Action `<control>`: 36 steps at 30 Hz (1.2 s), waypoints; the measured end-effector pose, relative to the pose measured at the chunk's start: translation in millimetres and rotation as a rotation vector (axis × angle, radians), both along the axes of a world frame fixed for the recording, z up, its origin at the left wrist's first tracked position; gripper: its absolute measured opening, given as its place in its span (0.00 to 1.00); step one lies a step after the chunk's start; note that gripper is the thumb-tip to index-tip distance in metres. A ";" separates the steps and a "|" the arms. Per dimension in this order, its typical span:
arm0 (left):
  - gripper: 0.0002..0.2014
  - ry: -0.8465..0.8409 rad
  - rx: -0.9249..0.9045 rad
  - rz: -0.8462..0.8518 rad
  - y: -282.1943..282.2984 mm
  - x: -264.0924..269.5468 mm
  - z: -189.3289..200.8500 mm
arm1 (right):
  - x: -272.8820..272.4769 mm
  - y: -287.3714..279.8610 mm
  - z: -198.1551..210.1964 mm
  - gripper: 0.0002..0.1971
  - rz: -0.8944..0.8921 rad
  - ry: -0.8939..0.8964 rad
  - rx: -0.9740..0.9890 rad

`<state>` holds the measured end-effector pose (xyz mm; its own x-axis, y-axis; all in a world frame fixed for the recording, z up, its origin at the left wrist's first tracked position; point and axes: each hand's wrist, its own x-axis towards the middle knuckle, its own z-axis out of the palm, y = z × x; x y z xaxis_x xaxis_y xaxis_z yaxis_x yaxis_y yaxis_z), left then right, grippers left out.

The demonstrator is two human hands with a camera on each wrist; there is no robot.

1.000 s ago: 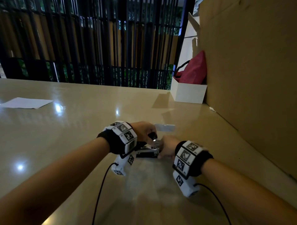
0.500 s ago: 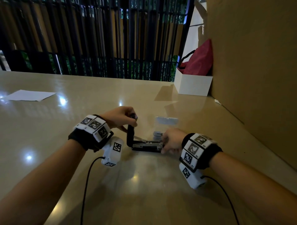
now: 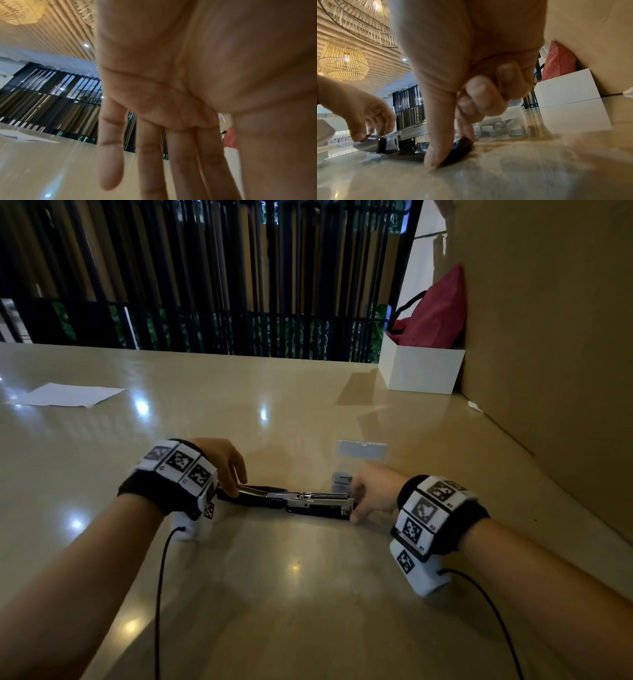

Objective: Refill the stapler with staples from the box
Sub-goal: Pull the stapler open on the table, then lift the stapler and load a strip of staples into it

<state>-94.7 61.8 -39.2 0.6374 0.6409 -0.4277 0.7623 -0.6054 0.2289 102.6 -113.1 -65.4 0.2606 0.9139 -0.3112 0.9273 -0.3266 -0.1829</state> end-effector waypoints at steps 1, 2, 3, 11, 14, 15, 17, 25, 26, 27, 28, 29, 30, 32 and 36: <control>0.17 0.021 0.013 -0.012 -0.1 2.2 -3.9 | 1.2 0.9 -0.9 0.13 -0.002 0.001 0.000; 0.18 0.030 0.030 -0.020 -0.5 4.2 -6.7 | 2.1 2.0 -1.8 0.14 -0.002 0.002 0.003; 0.18 0.036 0.047 -0.028 -1.8 6.2 -7.5 | 2.9 2.7 -2.5 0.16 -0.001 0.002 0.004; 0.22 -0.008 -0.004 -0.173 -37.1 34.7 -6.5 | -0.6 4.0 -1.7 0.18 -0.019 -0.026 -0.027; 0.21 -0.037 0.006 -0.225 -49.6 48.5 -8.8 | -2.9 3.3 -1.1 0.17 -0.035 -0.050 -0.020; 0.20 -0.048 0.011 -0.234 -53.6 52.6 -8.7 | -4.2 2.3 -0.4 0.15 -0.042 -0.052 -0.019; 0.19 -0.051 0.025 -0.250 -60.2 60.1 -8.2 | -6.9 -0.3 1.8 0.11 -0.037 -0.047 -0.018; 0.17 -0.018 0.069 -0.260 -64.4 67.7 -11.1 | 17.8 -15.6 29.2 0.09 -0.193 0.097 0.117; 0.17 -0.020 0.070 -0.258 -63.8 67.9 -11.5 | 23.3 -14.8 33.9 0.08 -0.236 0.094 0.184; 0.17 -0.020 0.072 -0.258 -63.4 68.1 -12.0 | 27.6 -13.4 37.1 0.07 -0.271 0.082 0.249; 0.17 -0.020 0.075 -0.258 -62.9 68.3 -12.2 | 30.3 -10.8 38.7 0.07 -0.292 0.067 0.300; 0.17 -0.020 0.077 -0.259 -62.5 68.6 -12.4 | 31.9 -7.8 39.0 0.07 -0.299 0.053 0.334; 0.17 -0.021 0.076 -0.259 -61.9 68.8 -12.6 | 31.5 -4.3 38.5 0.07 -0.298 0.043 0.342; 0.17 -0.025 0.067 -0.257 -61.3 68.6 -13.1 | 26.9 3.7 35.5 0.08 -0.265 0.022 0.302; 0.16 -0.031 0.059 -0.265 -60.4 68.9 -12.9 | 12.2 23.2 25.0 0.10 -0.116 -0.108 0.211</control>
